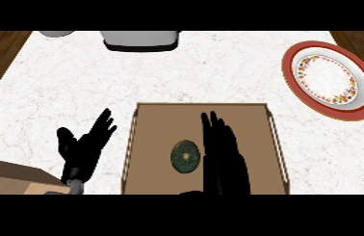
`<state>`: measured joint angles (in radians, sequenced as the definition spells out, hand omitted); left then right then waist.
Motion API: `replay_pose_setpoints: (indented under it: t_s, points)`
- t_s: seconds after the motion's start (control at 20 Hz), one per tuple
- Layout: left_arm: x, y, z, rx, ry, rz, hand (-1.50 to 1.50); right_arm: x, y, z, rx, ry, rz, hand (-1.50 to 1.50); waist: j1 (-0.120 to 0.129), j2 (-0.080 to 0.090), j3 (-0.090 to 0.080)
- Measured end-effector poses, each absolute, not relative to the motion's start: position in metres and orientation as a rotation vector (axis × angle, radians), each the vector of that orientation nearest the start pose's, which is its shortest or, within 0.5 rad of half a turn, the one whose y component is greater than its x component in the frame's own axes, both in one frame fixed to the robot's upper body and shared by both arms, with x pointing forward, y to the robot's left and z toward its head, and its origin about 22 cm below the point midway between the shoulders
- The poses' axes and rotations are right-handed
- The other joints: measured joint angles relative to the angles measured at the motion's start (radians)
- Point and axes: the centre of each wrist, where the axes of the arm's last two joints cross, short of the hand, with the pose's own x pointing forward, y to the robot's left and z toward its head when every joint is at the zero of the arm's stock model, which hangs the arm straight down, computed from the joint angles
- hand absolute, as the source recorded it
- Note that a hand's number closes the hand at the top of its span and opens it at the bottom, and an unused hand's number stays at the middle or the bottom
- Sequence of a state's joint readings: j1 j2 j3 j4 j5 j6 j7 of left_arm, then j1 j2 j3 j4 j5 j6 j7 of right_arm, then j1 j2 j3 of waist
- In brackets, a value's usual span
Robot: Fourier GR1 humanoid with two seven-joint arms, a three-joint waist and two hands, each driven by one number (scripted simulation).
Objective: Pick the squash from the tray and place it in the plate
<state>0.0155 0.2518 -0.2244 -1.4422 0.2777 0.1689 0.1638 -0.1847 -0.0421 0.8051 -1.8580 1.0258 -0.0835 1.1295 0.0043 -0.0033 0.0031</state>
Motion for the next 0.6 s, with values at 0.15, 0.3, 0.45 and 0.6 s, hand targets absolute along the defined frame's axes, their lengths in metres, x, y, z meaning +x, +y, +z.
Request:
replay_pose_setpoints:
  t_s: [0.15,0.3,0.45,0.6]
  points:
    - [0.234,0.243,-0.026,0.003,-1.208,-0.010,0.00,0.181,-0.045,0.084,-0.768,-1.249,0.757,-1.50,0.001,0.001,0.000]
    - [0.236,0.242,-0.026,0.002,-1.207,-0.012,0.00,0.177,-0.038,0.080,-0.767,-1.253,0.778,-1.50,0.000,0.001,-0.001]
    - [0.237,0.242,-0.027,0.004,-1.203,-0.012,0.00,0.182,-0.037,0.073,-0.799,-1.229,0.787,-1.50,0.000,0.001,-0.001]
    - [0.236,0.242,-0.027,0.002,-1.210,-0.013,0.00,0.189,-0.035,0.065,-0.830,-1.198,0.801,-1.50,0.001,0.001,-0.001]
